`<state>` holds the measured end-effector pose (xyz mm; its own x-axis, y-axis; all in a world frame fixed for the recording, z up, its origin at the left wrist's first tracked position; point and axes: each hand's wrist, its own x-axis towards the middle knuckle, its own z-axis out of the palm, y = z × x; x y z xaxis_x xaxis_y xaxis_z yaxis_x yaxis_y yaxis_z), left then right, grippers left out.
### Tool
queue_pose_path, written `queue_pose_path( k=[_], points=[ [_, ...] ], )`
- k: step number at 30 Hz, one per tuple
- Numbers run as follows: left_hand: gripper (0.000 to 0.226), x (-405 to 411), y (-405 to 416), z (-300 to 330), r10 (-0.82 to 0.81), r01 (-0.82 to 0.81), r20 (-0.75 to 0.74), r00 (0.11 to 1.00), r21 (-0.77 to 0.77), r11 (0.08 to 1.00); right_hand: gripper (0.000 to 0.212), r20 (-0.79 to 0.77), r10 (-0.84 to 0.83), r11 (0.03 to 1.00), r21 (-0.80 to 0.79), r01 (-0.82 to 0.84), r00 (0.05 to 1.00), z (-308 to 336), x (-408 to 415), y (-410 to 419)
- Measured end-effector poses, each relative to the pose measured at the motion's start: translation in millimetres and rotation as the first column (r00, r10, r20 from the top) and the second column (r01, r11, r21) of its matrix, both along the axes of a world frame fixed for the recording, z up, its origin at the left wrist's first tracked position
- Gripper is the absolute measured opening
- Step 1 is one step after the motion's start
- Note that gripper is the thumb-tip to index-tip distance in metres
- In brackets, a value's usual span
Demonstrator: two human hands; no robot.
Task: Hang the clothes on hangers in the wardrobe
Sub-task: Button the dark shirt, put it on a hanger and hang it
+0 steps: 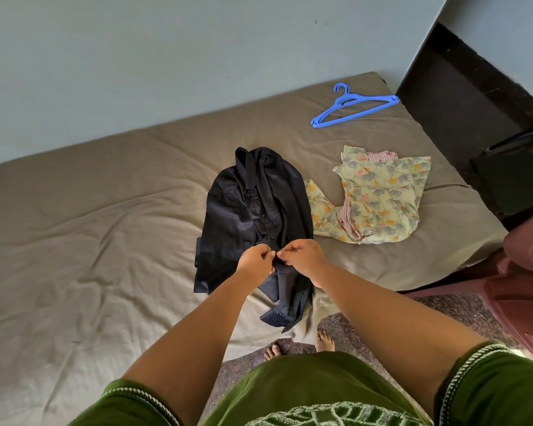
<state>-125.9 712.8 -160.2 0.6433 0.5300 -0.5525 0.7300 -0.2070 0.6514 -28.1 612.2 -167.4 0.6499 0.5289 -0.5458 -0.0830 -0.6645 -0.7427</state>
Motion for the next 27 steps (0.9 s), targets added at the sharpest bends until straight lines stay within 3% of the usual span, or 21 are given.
queue_pose_path(
  k=[4, 8, 10, 12, 14, 15, 19, 24, 27],
  points=[
    [0.015, -7.1, -2.4, -10.0, -0.111, 0.110, 0.038, 0.993, 0.031, 0.993, 0.024, -0.256, -0.008, 0.999, -0.034, -0.001, 0.967, 5.2, -1.1, 1.8],
    [0.016, -15.4, -0.4, -15.3, -0.025, 0.027, 0.039, 0.999, -0.054, 0.998, 0.015, -0.496, -0.107, 0.994, -0.049, 0.095, 0.861, -2.7, -8.4, -0.5],
    [0.022, -22.8, 5.4, -22.7, -0.036, 0.051, -0.125, 0.992, 0.123, 0.991, 0.013, -0.421, -0.090, 0.995, -0.071, 0.066, 0.903, -18.8, -10.7, -7.1],
    [0.031, -35.8, 12.3, -32.6, 0.065, 0.038, -0.352, 0.934, 0.278, 0.960, 0.014, -0.283, -0.024, 0.992, -0.124, -0.012, 0.959, -33.7, -11.9, -19.5],
    [0.053, -47.3, 15.3, -45.4, 0.136, 0.014, -0.523, 0.841, 0.273, 0.962, 0.027, -0.217, -0.017, 0.972, -0.234, -0.035, 0.976, -48.2, -9.2, -35.1],
    [0.062, -51.0, 14.5, -52.4, 0.093, 0.055, -0.571, 0.816, 0.236, 0.970, 0.029, -0.207, -0.030, 0.959, -0.280, -0.030, 0.978, -55.5, -7.4, -43.6],
    [0.063, -50.4, -8.7, -86.6, -0.240, 0.277, -0.505, 0.829, -0.001, 0.961, 0.032, -0.202, 0.023, 0.912, -0.398, -0.104, 0.979, -83.3, -11.9, -66.6],
    [0.045, -42.2, -53.8, -111.6, -0.302, 0.274, -0.407, 0.862, -0.128, 0.953, 0.043, -0.226, 0.173, 0.857, -0.446, -0.260, 0.959, -113.3, -45.1, -75.5],
    [0.043, -42.2, -69.9, -130.0, -0.247, 0.232, -0.408, 0.879, -0.089, 0.969, 0.051, -0.214, 0.198, 0.869, -0.413, -0.272, 0.957, -131.6, -58.6, -81.1]
  ],
)
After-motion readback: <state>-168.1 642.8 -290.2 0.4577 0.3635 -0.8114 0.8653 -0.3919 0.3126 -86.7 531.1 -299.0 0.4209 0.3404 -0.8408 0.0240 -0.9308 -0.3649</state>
